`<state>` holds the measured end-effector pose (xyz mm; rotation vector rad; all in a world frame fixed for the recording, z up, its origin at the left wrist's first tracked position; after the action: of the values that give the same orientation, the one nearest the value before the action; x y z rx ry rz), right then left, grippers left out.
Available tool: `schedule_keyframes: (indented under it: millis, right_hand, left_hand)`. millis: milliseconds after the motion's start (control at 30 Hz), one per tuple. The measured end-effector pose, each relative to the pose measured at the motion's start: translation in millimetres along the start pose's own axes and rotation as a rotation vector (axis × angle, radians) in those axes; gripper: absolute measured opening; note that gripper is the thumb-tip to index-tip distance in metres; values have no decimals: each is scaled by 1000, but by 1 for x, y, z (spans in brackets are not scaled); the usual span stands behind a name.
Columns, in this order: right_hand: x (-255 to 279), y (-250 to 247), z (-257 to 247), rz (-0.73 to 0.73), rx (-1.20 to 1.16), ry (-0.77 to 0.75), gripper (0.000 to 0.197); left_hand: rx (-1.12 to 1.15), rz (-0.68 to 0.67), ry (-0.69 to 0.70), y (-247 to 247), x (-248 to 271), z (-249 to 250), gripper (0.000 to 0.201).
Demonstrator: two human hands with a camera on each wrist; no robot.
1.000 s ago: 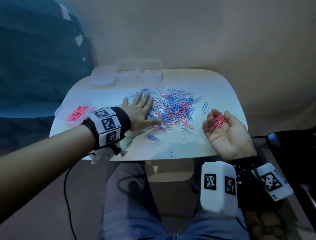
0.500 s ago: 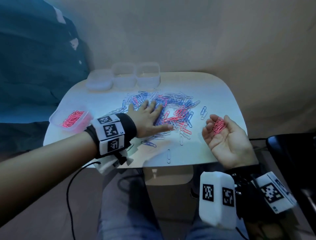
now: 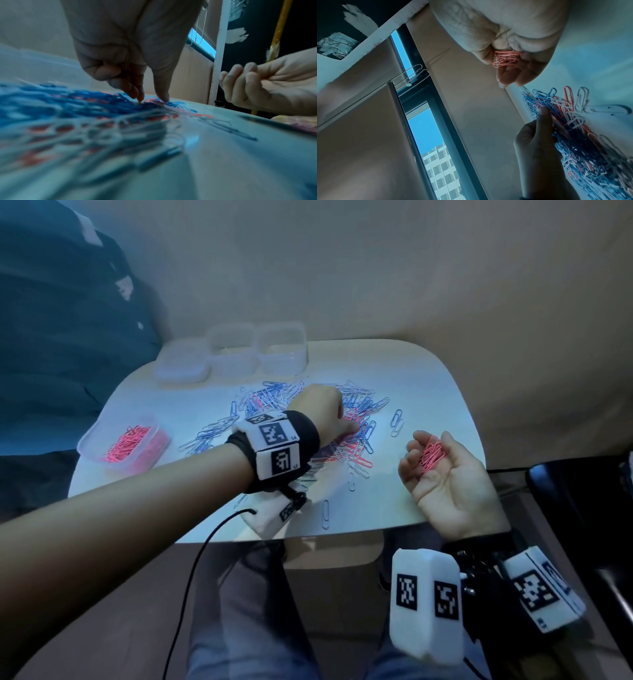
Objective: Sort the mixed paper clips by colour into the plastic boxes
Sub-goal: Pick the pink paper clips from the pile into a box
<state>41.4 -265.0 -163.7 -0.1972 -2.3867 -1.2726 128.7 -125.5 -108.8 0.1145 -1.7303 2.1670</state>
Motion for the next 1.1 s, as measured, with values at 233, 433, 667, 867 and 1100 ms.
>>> schedule_keyframes:
  millis: [233,433,667,867,1100]
  right_hand:
    - [1,-3,-2,15,18,-8,38]
    - [3,-5,-3,23,31,-17,38]
    - [4,-6,-4,26,21,-19,39]
    - [4,-3,3,25,31,-3,38]
    - [5,-6,2,35,38,-14,38]
  left_hand:
    - [-2,-54,-26,8,-6,12,14]
    - [-40,-138,-32,12,-9,13,38]
    - [51,-130,-29,2,-9,-5,39]
    - [280,-195,-41,2,-4,-17,41]
    - [450,-229,-31,5,-4,-16,26]
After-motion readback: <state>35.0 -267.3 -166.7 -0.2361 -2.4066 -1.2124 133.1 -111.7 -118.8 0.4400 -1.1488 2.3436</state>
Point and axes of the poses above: each hand's wrist, its own x-axis away from the middle knuckle, its own y-axis out of the palm, z = x × y, the point moved 8 cm from there along -x, towards the middle knuckle, and after that the axes turned 6 degrees about -z, right-handed, at the moved point
